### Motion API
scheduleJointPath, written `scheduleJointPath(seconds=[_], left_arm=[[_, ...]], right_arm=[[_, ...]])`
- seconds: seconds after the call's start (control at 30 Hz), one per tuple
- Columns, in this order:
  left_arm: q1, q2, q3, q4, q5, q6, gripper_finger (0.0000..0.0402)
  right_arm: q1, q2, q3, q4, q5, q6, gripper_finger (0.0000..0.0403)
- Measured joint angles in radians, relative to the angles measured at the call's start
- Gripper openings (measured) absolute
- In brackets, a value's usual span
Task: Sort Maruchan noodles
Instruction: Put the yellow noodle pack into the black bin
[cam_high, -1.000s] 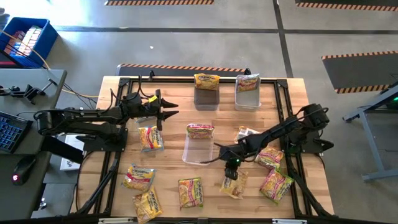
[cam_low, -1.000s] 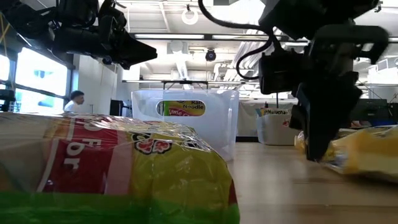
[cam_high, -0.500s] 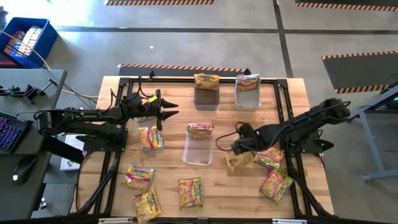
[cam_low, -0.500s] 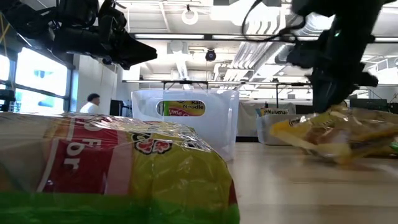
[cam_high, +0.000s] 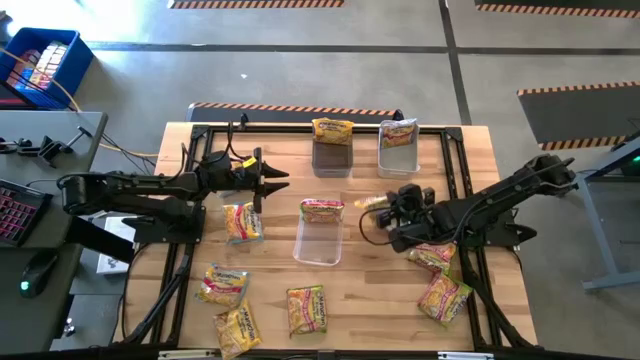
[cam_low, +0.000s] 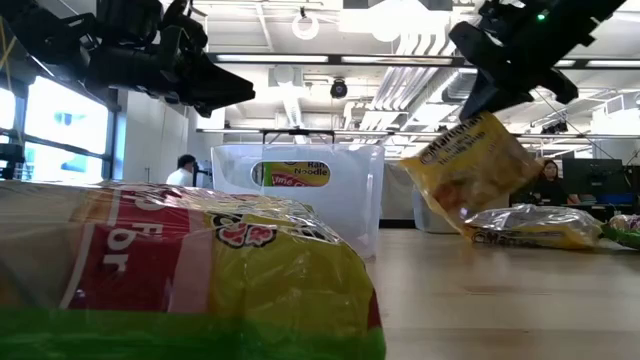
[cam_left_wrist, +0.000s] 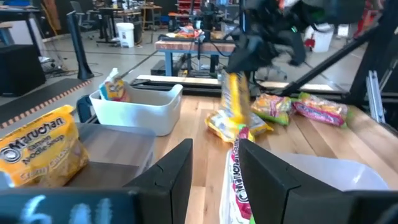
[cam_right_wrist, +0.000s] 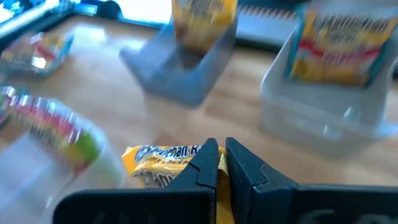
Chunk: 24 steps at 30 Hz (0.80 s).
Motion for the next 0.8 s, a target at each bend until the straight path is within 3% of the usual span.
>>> scheduleJointPath(seconds=[0.2, 0.37, 0.53, 0.8], left_arm=[[-0.023, 0.063, 0.055, 0.0, -0.006, -0.029, 0.0119], [-0.029, 0.116, 0.09, -0.001, -0.007, -0.034, 0.0119], [-0.027, 0.15, 0.103, 0.007, -0.009, -0.034, 0.0119], [-0.026, 0.16, 0.102, 0.062, -0.131, -0.03, 0.0124]], right_arm=[[-0.087, -0.03, 0.0, 0.169, 0.072, -0.281, 0.0], [-0.175, -0.075, 0.0, 0.408, 0.031, -0.616, 0.0], [-0.29, -0.106, 0.0, 0.651, -0.125, -0.901, 0.0], [-0.5, -0.103, 0.0, 0.999, -0.534, -1.189, 0.0]])
